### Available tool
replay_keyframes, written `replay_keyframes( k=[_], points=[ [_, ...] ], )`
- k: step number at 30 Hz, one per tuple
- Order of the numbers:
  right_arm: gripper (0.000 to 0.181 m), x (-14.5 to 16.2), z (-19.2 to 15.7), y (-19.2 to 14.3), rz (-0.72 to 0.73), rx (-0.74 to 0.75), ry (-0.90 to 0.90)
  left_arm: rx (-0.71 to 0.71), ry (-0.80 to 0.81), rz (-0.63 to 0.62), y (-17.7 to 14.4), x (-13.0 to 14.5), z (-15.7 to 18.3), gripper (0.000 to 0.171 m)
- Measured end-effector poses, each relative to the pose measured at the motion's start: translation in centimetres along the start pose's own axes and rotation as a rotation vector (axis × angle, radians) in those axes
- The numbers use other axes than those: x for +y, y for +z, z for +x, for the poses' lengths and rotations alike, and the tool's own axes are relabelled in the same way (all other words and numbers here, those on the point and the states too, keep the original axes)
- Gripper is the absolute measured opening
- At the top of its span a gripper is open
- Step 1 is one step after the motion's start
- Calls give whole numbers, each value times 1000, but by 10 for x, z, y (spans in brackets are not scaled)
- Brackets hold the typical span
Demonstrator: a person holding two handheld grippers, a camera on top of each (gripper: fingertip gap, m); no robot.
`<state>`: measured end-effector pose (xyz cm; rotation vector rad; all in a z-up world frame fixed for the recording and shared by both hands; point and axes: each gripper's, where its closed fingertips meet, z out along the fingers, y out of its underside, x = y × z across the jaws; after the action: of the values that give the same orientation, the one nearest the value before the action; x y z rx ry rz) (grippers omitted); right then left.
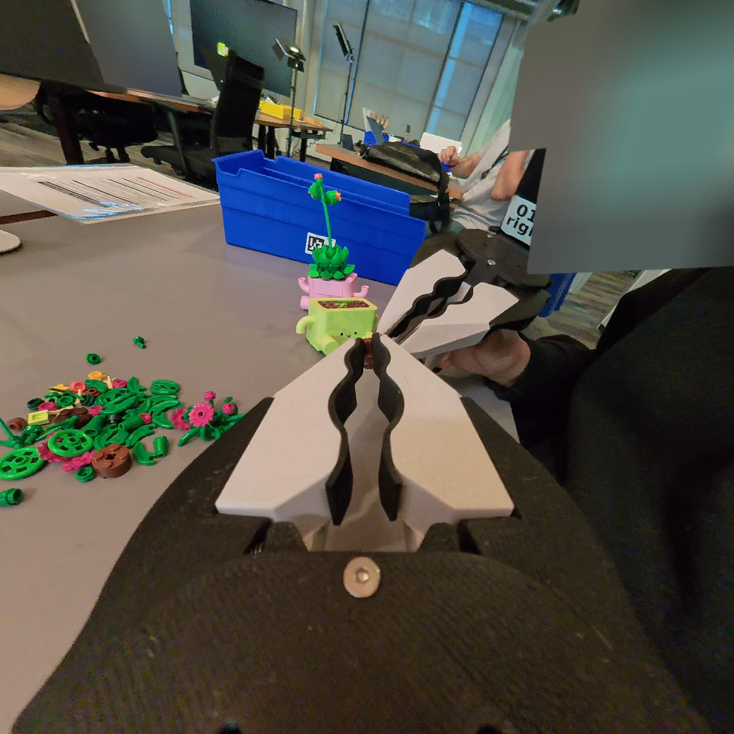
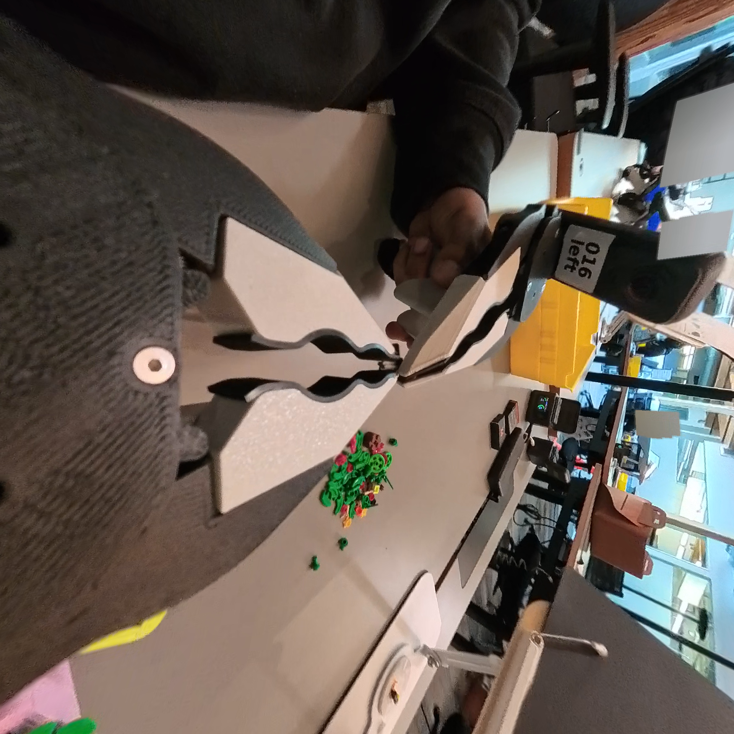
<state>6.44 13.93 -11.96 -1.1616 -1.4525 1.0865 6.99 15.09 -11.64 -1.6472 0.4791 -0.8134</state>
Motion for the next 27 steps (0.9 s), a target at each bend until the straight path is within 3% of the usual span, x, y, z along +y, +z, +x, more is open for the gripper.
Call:
replay_keyframes(
  k=[11, 16, 27],
  points=[
    [2, -16, -7, -9, 88, -151, 192, 151, -103, 16, -6, -9, 15, 0],
    [0, -30, -29, -20, 156, -282, 166, 369, -135, 7, -16, -9, 41, 0],
    [1, -45, -53, -35, 238, -461, 185, 611, -164, 19, -28, -11, 74, 0]
  ],
)
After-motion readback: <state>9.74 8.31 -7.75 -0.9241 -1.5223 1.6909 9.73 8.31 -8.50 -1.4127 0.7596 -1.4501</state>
